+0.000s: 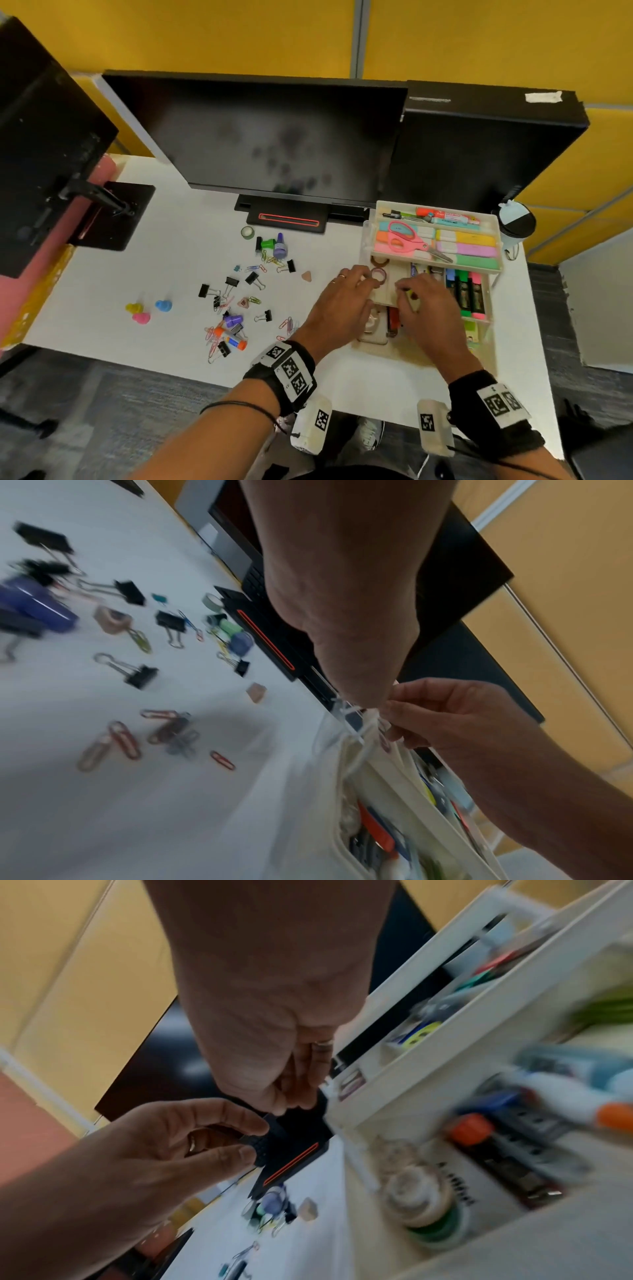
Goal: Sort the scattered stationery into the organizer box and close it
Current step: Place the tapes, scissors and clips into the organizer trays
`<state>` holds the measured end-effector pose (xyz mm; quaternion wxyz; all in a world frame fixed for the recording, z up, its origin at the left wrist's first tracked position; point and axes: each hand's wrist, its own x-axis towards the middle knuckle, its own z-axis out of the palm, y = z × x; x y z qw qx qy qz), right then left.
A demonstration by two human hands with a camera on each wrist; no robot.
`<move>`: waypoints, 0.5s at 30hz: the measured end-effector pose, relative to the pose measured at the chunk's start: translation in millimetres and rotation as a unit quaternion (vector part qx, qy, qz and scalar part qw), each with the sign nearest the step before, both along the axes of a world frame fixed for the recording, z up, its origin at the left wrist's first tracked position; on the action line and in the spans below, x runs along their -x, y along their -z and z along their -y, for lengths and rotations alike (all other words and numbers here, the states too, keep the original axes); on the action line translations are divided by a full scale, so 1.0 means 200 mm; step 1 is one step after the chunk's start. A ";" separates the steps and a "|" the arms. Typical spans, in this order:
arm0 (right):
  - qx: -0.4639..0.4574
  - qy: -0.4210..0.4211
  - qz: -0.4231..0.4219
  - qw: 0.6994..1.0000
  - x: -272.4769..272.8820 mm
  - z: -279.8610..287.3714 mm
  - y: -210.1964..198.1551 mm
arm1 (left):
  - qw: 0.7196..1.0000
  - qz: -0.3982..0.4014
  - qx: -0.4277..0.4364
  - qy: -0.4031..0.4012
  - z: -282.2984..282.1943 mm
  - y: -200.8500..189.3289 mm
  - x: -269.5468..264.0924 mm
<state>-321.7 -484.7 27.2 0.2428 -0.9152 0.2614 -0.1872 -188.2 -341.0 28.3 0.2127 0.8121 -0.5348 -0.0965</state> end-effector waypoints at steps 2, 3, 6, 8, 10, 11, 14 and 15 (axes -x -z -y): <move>-0.028 -0.050 -0.022 0.998 -0.12 -0.11 0.00 | 1.000 0.007 -0.009 -0.026 -0.11 0.01 -0.08; -0.045 -0.066 -0.035 0.996 -0.19 -0.15 0.01 | 0.999 0.011 -0.018 -0.039 -0.17 0.02 -0.12; -0.066 -0.107 -0.093 0.988 -0.41 -0.26 0.09 | 0.995 0.007 -0.055 -0.089 -0.33 0.04 -0.24; -0.072 -0.130 -0.144 0.978 -0.55 -0.32 0.16 | 0.990 -0.010 -0.073 -0.124 -0.45 0.06 -0.32; -0.078 -0.145 -0.199 0.966 -0.68 -0.38 0.23 | 0.984 -0.021 -0.096 -0.150 -0.57 0.09 -0.40; -0.083 -0.150 -0.221 0.960 -0.74 -0.40 0.27 | 0.981 -0.029 -0.104 -0.162 -0.64 0.10 -0.43; -0.091 -0.170 -0.269 0.944 -0.86 -0.46 0.39 | 0.970 -0.059 -0.119 -0.203 -0.83 0.15 -0.53; -0.090 -0.177 -0.279 0.939 -0.89 -0.47 0.43 | 0.966 -0.065 -0.129 -0.214 -0.89 0.16 -0.57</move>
